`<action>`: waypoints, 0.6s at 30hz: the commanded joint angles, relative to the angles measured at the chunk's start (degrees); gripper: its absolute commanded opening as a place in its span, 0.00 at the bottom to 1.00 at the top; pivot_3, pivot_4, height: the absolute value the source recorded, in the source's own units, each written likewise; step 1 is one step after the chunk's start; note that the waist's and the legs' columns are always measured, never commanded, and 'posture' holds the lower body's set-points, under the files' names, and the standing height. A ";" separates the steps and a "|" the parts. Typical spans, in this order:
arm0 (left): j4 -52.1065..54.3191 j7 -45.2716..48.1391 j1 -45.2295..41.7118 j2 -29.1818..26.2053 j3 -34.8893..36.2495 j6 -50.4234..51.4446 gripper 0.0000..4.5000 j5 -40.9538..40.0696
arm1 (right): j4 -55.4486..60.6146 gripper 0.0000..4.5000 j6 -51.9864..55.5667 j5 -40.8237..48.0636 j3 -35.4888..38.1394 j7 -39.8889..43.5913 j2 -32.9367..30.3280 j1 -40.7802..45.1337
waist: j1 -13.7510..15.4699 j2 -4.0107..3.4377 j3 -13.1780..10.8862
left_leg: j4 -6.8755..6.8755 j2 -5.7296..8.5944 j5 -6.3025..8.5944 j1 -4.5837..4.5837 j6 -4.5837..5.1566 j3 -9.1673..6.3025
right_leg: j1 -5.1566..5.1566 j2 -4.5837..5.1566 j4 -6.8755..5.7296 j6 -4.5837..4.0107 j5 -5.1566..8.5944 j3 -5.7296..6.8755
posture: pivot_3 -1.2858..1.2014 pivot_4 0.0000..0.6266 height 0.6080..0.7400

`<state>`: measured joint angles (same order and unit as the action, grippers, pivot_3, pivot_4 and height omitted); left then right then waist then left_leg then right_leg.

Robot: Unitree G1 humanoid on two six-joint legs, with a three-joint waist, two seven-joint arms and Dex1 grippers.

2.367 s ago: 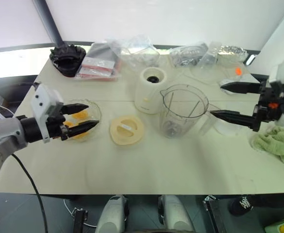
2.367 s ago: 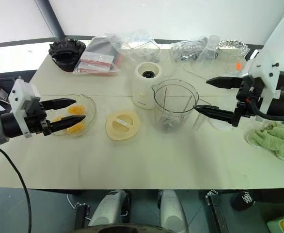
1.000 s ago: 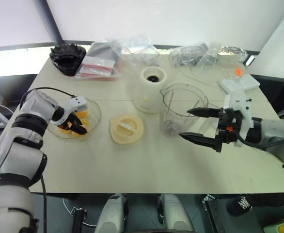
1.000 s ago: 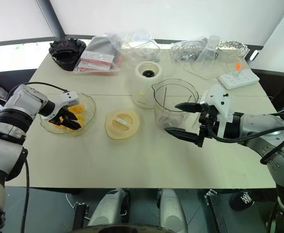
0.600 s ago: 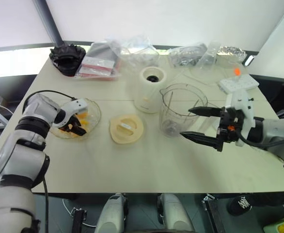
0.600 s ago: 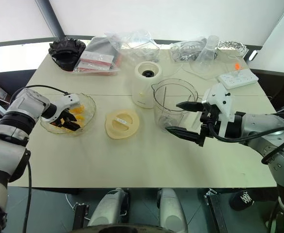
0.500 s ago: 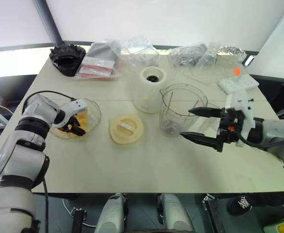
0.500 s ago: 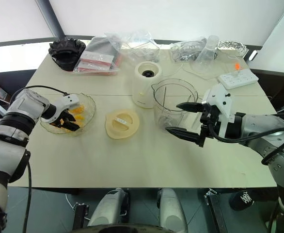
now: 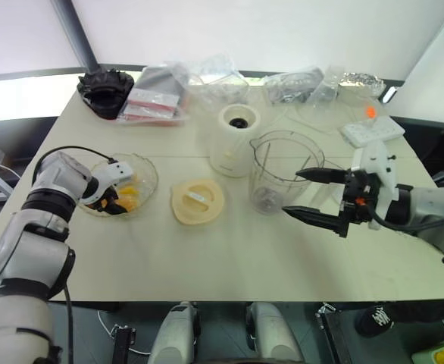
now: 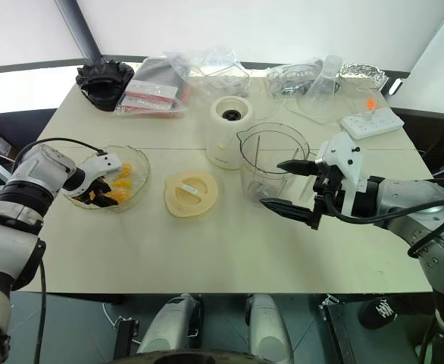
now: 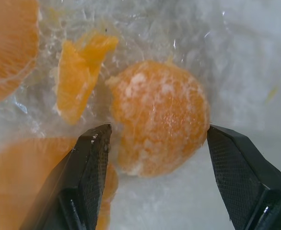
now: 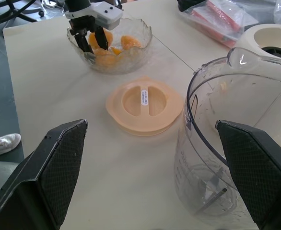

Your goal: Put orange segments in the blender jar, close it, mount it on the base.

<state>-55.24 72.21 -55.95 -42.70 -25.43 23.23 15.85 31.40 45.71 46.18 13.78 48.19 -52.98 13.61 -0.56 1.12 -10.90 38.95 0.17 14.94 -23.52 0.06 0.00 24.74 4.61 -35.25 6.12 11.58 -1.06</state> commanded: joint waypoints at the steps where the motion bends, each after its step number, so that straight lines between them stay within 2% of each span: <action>1: 0.96 -0.32 0.17 -0.66 0.93 0.13 0.72 0.91 | 1.82 1.00 -1.13 -0.02 0.67 -0.23 -0.14 0.50 | 0.00 0.00 0.00 | 0.00 0.00 0.00 0.00 0.00 0.00 | 0.00 0.00 0.00 0.00 0.00 0.00 | 0.52 0.24 1.00; 5: 0.61 -1.11 -0.17 -0.14 1.26 0.00 0.72 0.98 | 1.90 1.00 -1.09 -0.16 0.47 -0.47 -0.09 0.70 | 0.00 0.00 0.00 | 0.00 0.00 0.00 0.00 0.00 0.00 | 0.00 0.00 0.00 0.00 0.00 0.00 | 0.52 0.24 1.00; 8: 1.05 -0.78 0.02 0.09 1.47 0.22 0.53 0.79 | 1.90 1.00 -1.09 -0.24 0.36 -0.53 -0.10 0.77 | 0.01 0.00 0.00 | 0.00 0.00 0.00 0.00 0.00 0.00 | 0.00 0.00 0.00 0.00 0.00 0.00 | 0.52 0.24 1.00; 18: 2.76 -0.20 0.73 0.02 2.43 0.89 0.53 0.06 | 1.51 1.00 -1.33 -0.84 -0.30 -0.45 -0.14 1.32 | 0.00 0.00 0.00 | 0.00 0.00 0.00 0.00 0.00 0.00 | 0.00 0.00 0.00 0.00 0.00 0.00 | 0.52 0.24 1.00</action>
<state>-53.73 72.07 -55.00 -42.16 -24.37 23.54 16.10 31.45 45.59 45.22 12.71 47.63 -52.97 14.07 -0.55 1.12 -10.90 38.95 0.17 14.94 -23.52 0.06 0.00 24.75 4.61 -35.25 6.12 11.58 -1.06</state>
